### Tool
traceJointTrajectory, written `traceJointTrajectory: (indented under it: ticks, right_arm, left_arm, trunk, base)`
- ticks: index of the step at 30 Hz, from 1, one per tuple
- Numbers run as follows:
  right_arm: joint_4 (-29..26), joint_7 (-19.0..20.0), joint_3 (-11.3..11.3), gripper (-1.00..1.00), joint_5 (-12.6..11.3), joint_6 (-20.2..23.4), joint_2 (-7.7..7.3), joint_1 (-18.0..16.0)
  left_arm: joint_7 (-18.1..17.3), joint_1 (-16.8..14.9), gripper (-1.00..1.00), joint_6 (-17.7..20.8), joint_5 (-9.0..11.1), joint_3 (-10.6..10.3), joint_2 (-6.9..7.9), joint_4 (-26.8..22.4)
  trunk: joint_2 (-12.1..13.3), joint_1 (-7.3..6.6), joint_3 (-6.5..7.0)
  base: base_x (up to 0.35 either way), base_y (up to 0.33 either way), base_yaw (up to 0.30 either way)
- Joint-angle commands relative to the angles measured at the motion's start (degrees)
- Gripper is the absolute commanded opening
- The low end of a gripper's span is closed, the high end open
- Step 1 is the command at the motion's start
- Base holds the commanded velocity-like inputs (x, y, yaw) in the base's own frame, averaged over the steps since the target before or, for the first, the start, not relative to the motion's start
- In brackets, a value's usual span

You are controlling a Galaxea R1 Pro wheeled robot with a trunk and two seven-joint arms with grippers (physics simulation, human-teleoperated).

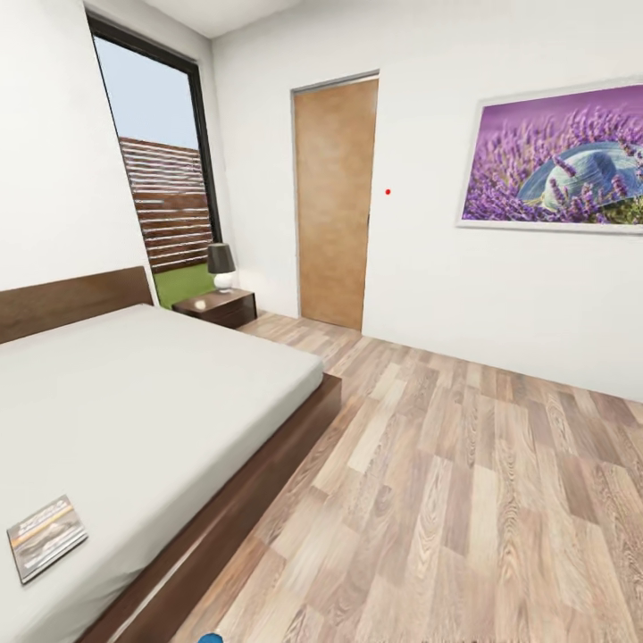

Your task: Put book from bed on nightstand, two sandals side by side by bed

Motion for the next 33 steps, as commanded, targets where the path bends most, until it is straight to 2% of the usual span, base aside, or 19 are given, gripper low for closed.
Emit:
traceJointTrajectory:
  ticks: [1,33]
  right_arm:
    - [0.3,0.32,-0.18,-1.0,-0.42,-0.37,-0.01,-0.12]
    - [0.27,0.32,-0.18,-1.0,-0.42,-0.37,-0.01,-0.12]
  left_arm:
    - [-0.18,-0.02,-1.0,-0.19,0.57,-0.49,0.02,0.05]
    - [-0.18,-0.03,-1.0,-0.18,0.57,-0.49,0.02,0.05]
  trunk:
    - [-0.03,0.0,-0.06]
    - [-0.03,0.0,-0.06]
  base:
    - [0.0,0.0,-0.3]
    - [0.0,0.0,-0.3]
